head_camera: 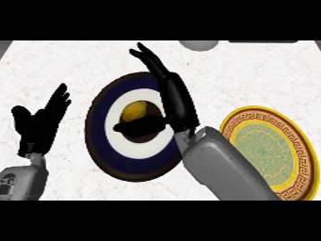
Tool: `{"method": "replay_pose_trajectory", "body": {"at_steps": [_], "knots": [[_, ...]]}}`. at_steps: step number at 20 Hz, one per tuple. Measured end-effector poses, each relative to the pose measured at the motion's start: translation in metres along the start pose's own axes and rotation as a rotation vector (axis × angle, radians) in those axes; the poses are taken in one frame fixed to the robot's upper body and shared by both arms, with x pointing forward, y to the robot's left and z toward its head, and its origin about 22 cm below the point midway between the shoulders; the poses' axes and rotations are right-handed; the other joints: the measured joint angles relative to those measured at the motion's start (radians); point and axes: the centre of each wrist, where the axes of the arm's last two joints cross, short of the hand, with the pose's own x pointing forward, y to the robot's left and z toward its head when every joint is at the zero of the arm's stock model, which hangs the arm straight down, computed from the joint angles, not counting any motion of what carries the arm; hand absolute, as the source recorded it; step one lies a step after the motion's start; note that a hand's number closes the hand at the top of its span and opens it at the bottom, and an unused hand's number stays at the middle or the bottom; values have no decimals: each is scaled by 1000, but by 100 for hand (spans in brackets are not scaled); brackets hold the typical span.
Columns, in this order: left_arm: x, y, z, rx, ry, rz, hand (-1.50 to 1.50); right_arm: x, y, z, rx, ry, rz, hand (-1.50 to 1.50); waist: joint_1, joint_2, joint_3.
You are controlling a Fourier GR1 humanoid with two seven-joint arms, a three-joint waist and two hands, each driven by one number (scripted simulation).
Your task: Pick the lemon from the plate and place it in the plate
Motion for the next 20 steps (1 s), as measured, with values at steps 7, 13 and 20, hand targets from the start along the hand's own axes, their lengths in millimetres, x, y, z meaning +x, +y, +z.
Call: {"method": "replay_pose_trajectory", "body": {"at_steps": [7, 13, 20], "knots": [[0, 2, 4, 3, 4, -1, 0, 6, -22, 13, 51, 146, -286, -150, -4, -1, 0], [-1, 0, 1, 3, 3, 5, 0, -20, -37, 23, 83, 155, -371, -150, -5, -1, 0], [5, 3, 4, 9, 5, 3, 0, -55, -69, 28, 70, 136, -367, -150, -5, 0, -1]]}}
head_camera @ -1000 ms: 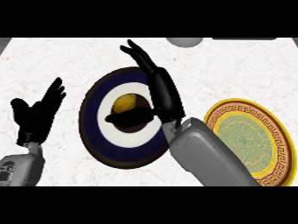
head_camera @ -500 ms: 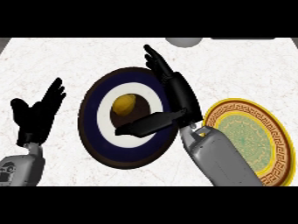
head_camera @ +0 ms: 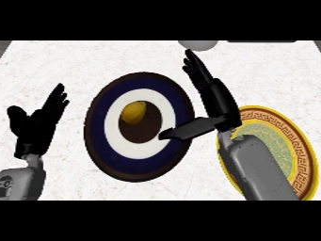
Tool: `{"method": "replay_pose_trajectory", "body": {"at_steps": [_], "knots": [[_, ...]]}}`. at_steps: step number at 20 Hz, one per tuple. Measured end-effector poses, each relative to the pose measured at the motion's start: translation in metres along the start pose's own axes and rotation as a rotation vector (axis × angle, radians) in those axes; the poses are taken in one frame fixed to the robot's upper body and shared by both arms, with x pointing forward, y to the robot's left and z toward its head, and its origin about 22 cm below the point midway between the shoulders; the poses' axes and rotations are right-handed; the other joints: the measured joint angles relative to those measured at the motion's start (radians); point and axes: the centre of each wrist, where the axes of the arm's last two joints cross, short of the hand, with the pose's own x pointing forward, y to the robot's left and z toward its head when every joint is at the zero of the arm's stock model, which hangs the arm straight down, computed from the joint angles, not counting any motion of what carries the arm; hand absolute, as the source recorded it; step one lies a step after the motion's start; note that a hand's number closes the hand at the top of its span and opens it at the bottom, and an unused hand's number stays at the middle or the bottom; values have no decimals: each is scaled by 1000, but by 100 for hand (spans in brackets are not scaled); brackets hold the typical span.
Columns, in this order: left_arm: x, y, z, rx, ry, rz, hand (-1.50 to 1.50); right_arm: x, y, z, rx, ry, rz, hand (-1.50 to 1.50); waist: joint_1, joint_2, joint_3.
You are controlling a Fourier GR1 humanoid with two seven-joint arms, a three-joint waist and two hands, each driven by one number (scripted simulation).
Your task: Pick the lemon from the plate and place it in the plate
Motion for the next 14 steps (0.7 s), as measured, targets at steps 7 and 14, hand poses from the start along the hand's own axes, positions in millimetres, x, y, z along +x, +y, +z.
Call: {"method": "replay_pose_trajectory", "body": {"at_steps": [7, 14], "knots": [[-2, 2, -3, -3, -5, 1, 0, -8, -32, 5, -20, 3, 23, -150, -1, 0, 0], [-2, 1, 0, -4, 0, 6, 0, -20, -58, 14, -32, 35, 78, -150, -1, 0, 0]]}}
